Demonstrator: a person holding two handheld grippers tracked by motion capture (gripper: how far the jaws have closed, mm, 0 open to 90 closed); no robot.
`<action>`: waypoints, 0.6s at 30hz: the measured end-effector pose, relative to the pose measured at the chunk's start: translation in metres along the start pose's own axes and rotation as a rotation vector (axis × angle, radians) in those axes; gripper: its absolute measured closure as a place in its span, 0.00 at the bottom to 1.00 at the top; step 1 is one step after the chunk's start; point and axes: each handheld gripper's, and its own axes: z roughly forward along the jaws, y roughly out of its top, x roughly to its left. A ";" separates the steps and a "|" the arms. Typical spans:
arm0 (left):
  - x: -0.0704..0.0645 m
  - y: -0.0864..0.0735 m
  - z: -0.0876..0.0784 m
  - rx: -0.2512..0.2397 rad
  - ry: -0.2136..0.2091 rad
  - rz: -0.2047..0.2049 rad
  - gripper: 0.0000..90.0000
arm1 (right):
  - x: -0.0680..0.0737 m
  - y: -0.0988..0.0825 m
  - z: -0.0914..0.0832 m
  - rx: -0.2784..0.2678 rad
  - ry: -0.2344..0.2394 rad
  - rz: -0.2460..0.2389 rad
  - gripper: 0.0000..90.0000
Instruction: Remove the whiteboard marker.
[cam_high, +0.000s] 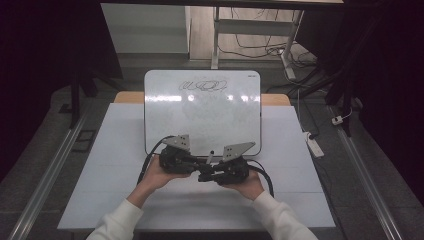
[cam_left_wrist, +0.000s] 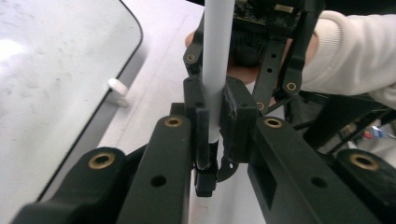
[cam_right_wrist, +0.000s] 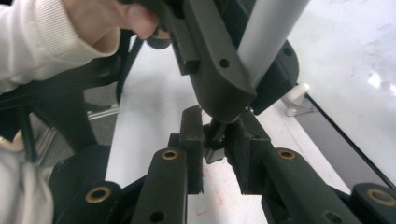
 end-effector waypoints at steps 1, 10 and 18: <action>0.000 0.000 0.000 0.000 0.000 0.000 0.89 | 0.000 0.000 0.000 -0.002 -0.013 0.006 0.85; -0.003 -0.001 -0.004 -0.062 0.090 -0.014 0.61 | 0.000 -0.002 0.002 -0.026 -0.099 0.028 0.86; -0.008 -0.020 -0.040 -0.122 0.275 -0.072 0.44 | -0.005 -0.003 -0.010 -0.078 -0.174 0.057 0.86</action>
